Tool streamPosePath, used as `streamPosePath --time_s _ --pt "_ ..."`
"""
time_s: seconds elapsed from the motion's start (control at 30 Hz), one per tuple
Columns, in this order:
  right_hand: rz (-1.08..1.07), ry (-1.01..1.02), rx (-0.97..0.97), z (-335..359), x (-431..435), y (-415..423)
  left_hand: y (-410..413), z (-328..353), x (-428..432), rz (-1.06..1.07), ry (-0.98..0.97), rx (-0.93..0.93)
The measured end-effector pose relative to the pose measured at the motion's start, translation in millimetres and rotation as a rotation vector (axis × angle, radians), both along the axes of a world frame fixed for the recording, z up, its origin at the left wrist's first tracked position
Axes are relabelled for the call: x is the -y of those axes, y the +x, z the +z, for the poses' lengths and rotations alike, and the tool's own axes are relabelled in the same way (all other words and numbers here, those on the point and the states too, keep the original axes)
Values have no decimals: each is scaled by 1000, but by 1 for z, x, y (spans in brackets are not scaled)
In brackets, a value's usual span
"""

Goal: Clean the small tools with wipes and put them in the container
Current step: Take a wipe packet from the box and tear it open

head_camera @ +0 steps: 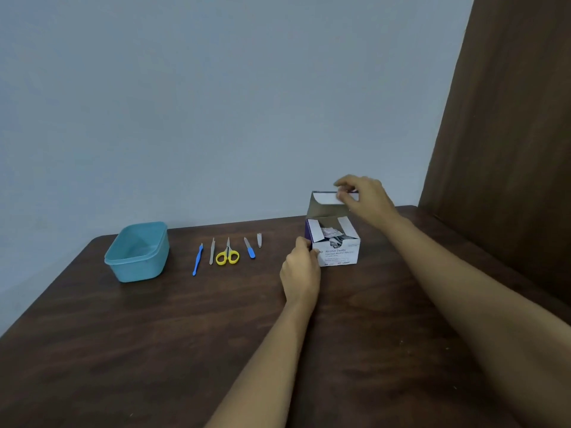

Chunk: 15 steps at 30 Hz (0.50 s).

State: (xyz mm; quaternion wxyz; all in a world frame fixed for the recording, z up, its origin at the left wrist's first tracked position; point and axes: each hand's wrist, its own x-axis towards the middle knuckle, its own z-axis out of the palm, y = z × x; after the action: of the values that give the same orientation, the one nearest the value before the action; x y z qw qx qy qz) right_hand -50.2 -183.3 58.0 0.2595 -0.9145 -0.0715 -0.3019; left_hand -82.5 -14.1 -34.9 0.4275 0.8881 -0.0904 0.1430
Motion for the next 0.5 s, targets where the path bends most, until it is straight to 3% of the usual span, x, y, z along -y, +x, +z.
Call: streamPosePath --time_s 0.13,0.37,0.5 --pt "-215 -130 117 -4 -7 19 1 -2 0 8 14 16" --pt "-159 -166 -340 -26 -11 29 1 -3 0 6 4 15" --pt "-46 50 -338 -23 -10 19 -1 -2 0 10 2 24"
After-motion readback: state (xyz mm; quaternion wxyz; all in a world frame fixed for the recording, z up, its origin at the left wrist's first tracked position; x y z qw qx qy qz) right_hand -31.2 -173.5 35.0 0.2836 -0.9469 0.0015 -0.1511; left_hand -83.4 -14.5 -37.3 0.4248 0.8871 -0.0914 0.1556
